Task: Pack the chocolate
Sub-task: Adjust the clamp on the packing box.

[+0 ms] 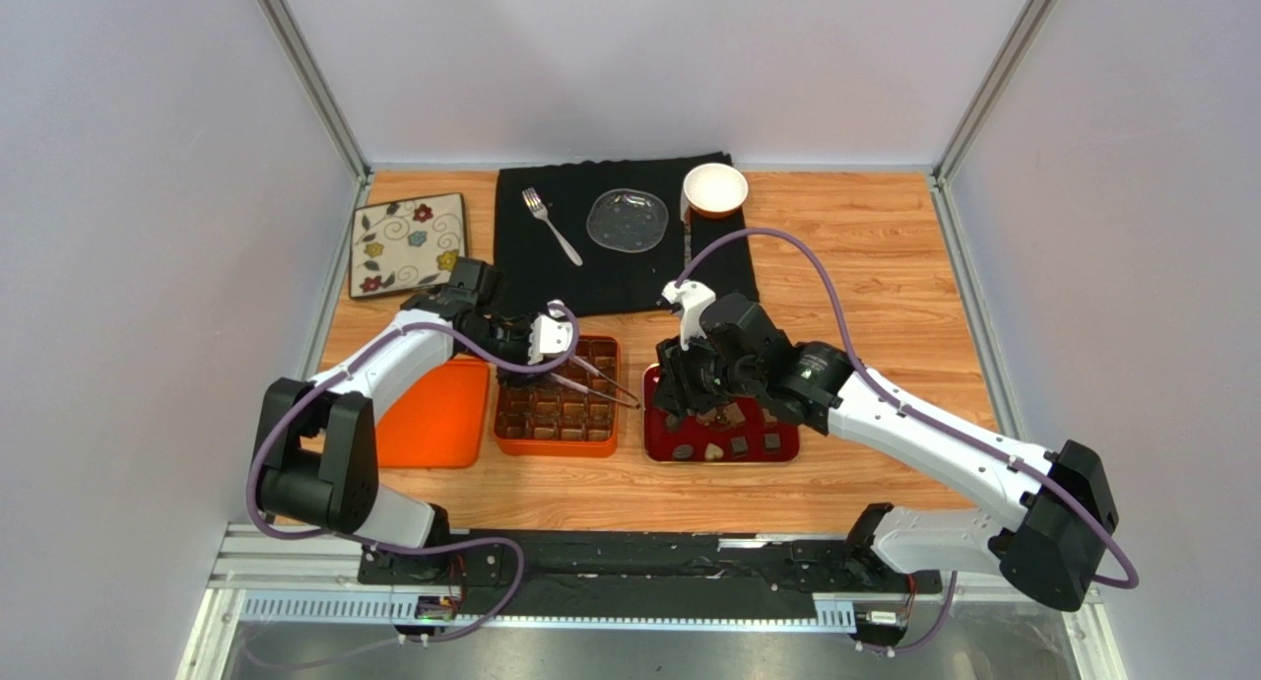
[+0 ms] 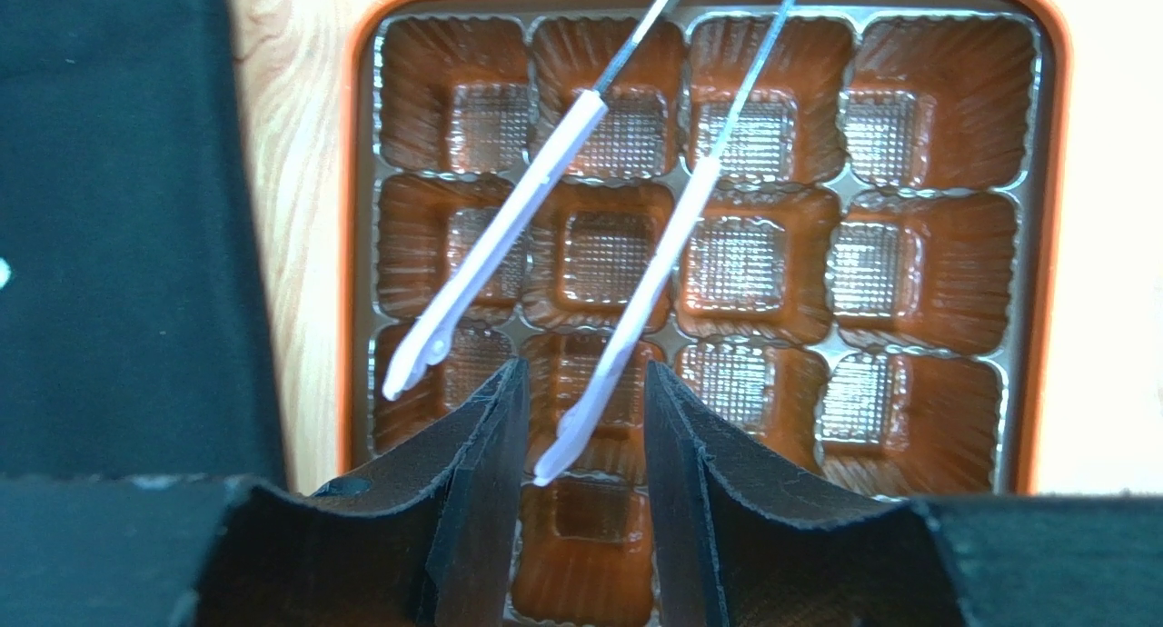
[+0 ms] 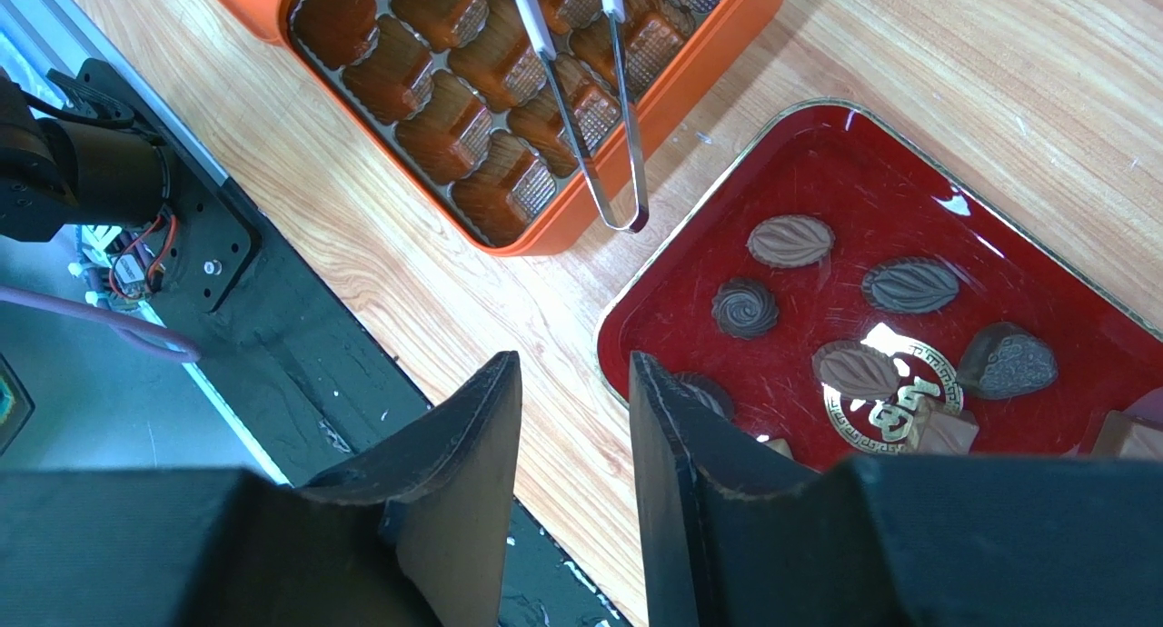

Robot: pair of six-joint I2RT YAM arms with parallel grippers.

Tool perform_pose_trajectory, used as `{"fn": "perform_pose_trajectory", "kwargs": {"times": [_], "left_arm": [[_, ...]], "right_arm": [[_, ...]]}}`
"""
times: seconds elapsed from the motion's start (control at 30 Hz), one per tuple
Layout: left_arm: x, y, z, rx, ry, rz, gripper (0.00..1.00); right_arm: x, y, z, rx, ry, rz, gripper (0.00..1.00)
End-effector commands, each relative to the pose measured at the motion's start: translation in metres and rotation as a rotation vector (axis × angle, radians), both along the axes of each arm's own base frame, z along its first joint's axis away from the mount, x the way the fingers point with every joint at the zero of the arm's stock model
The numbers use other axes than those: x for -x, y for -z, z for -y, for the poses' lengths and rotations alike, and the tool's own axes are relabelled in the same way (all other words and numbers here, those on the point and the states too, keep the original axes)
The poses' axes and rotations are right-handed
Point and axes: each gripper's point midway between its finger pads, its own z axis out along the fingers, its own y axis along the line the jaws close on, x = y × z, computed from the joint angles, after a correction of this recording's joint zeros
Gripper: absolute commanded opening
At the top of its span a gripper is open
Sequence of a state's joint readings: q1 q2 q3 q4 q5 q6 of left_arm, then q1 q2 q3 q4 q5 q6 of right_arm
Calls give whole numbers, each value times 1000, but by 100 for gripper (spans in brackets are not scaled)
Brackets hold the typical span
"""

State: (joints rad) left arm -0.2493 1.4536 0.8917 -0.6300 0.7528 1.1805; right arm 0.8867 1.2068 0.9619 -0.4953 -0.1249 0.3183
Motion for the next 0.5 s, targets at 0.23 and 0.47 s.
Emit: {"fn": "perform_pose_trajectory", "kwargs": {"times": [0.23, 0.47], "left_arm": [[1, -3, 3, -6, 60, -6, 45], [-5, 1, 3, -20, 55, -9, 41]], "right_arm": [[-1, -15, -5, -66, 1, 29, 37], [1, -17, -5, -82, 2, 26, 37]]}}
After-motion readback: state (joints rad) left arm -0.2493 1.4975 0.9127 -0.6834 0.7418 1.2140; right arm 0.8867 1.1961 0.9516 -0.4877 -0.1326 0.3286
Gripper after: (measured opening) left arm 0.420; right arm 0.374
